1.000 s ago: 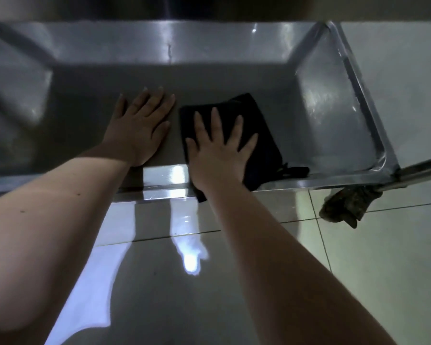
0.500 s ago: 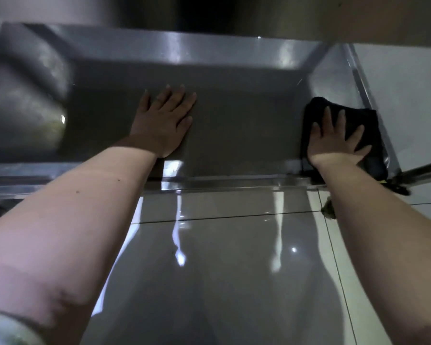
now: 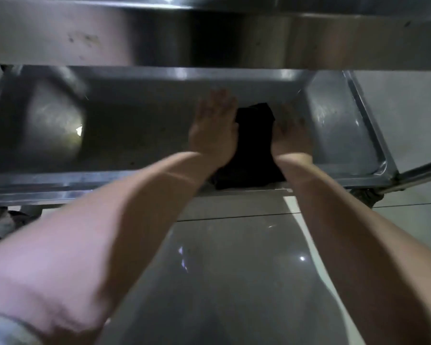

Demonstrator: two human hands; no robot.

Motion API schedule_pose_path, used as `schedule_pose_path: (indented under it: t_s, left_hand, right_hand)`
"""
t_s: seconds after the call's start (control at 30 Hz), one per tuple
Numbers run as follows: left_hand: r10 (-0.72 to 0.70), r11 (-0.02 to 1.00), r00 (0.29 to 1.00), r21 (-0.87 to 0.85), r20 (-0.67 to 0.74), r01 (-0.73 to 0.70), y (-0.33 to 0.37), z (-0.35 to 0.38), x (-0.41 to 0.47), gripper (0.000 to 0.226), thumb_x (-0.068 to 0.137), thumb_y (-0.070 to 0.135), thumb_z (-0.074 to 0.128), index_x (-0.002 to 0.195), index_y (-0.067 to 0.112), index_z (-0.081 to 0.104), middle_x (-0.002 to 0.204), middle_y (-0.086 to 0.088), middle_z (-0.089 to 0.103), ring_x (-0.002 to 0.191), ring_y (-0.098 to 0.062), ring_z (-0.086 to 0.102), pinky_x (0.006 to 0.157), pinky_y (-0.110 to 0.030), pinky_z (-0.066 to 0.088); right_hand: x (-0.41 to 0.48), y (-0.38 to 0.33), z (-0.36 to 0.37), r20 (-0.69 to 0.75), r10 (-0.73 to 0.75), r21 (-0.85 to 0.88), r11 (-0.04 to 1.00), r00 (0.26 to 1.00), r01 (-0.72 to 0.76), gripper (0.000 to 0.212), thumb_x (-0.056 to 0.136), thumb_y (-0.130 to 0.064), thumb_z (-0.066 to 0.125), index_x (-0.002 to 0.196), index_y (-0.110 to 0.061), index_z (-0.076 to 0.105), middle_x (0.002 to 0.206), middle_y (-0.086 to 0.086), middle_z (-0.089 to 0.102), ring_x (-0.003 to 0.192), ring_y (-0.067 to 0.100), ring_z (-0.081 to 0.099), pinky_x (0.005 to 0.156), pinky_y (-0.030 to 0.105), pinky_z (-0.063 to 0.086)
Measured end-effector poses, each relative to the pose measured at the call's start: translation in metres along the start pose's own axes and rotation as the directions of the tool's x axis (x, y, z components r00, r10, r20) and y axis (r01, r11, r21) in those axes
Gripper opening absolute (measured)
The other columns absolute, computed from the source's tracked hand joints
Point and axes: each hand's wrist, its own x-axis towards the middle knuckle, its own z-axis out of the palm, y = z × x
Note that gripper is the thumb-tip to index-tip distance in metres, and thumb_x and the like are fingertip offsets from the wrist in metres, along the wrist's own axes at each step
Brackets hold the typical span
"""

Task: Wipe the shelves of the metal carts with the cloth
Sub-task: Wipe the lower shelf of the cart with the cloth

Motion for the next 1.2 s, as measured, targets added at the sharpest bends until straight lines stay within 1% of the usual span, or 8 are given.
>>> schedule_pose_path:
  t_s: [0.13,0.23,0.37,0.47,0.53,0.67,0.9,1.2]
  left_hand:
    - [-0.187,0.982,0.943,0.064,0.274,0.176,0.063,0.037,-0.008,0.065,0.100,0.054,0.019,0.156,0.029,-0.002,0.164,-0.002,-0.012,0.149,-0.029,-0.014,0.110,-0.062,-0.017]
    - [-0.195,0.978,0.953,0.114,0.231,0.173,0.049,0.044,-0.013,0.070,0.094,0.067,0.017,0.155,0.037,-0.002,0.164,0.005,-0.012,0.149,-0.027,-0.015,0.104,-0.069,-0.021]
    - [-0.153,0.982,0.984,0.127,0.087,0.141,-0.027,0.027,-0.022,0.068,0.093,0.069,0.027,0.153,0.042,0.015,0.164,0.009,0.007,0.151,-0.024,0.001,0.113,-0.065,-0.008]
    - [-0.193,0.974,0.972,0.145,0.137,0.173,-0.099,0.007,-0.033,0.066,0.092,0.070,0.025,0.152,0.046,0.010,0.164,0.010,0.002,0.151,-0.025,-0.002,0.113,-0.064,-0.008]
    - [-0.167,0.977,0.970,0.163,0.176,0.139,-0.123,-0.003,-0.043,0.065,0.093,0.070,0.023,0.152,0.049,0.006,0.164,0.011,-0.002,0.151,-0.024,-0.005,0.114,-0.063,-0.007]
    - [-0.177,0.972,0.967,0.185,0.183,0.143,-0.122,-0.005,-0.067,0.063,0.092,0.069,0.021,0.150,0.053,0.001,0.164,0.012,-0.005,0.150,-0.023,-0.009,0.115,-0.061,-0.010]
    - [-0.153,0.977,0.967,0.175,0.205,0.118,-0.108,-0.002,-0.098,0.078,0.079,0.085,0.018,0.148,0.056,-0.005,0.163,0.008,-0.012,0.149,-0.030,-0.015,0.112,-0.063,-0.013]
    - [-0.143,0.976,0.974,0.191,0.177,0.108,-0.111,0.014,0.023,0.070,0.084,0.083,0.017,0.148,0.058,-0.001,0.164,0.005,-0.008,0.149,-0.036,-0.011,0.108,-0.073,-0.006]
  right_hand:
    - [-0.011,0.035,0.000,0.207,-0.014,0.027,1.000,0.978,0.009,0.050,0.106,-0.039,0.025,0.155,-0.028,0.021,0.164,0.000,0.009,0.151,0.022,0.003,0.120,0.050,0.000]
    - [-0.005,0.041,0.007,0.235,-0.065,-0.027,0.997,0.970,0.074,0.051,0.106,-0.042,0.018,0.156,-0.029,0.019,0.165,-0.003,0.003,0.151,0.019,-0.004,0.117,0.054,-0.008]
    - [0.002,0.039,0.008,0.250,-0.039,-0.063,0.996,0.968,0.056,0.053,0.105,-0.044,0.020,0.156,-0.031,0.015,0.165,-0.005,0.001,0.151,0.022,-0.006,0.117,0.054,-0.008]
    - [-0.005,0.027,0.016,0.182,0.096,-0.197,0.979,0.979,-0.060,0.057,0.102,-0.049,0.027,0.155,-0.041,0.007,0.164,-0.012,-0.004,0.150,0.031,-0.007,0.118,0.056,-0.004]
    - [-0.012,0.006,0.026,0.125,0.069,-0.244,0.969,0.990,-0.036,0.059,0.100,-0.052,0.026,0.154,-0.043,0.004,0.163,-0.015,-0.006,0.149,0.034,-0.009,0.116,0.061,-0.005]
    - [-0.024,-0.037,0.053,0.182,-0.273,-0.296,0.901,0.945,0.318,0.055,0.102,-0.051,0.017,0.153,-0.043,-0.002,0.163,-0.015,-0.008,0.149,0.032,-0.015,0.118,0.053,-0.009]
    - [-0.025,-0.036,0.071,0.095,-0.258,-0.332,0.902,0.961,0.275,0.054,0.101,-0.051,0.010,0.153,-0.045,-0.005,0.163,-0.014,-0.007,0.149,0.035,-0.011,0.117,0.054,-0.010]
    - [-0.028,-0.038,0.074,0.059,-0.283,-0.365,0.887,0.957,0.285,0.055,0.101,-0.049,0.012,0.153,-0.043,-0.003,0.165,-0.006,-0.002,0.149,0.039,-0.007,0.117,0.057,-0.006]
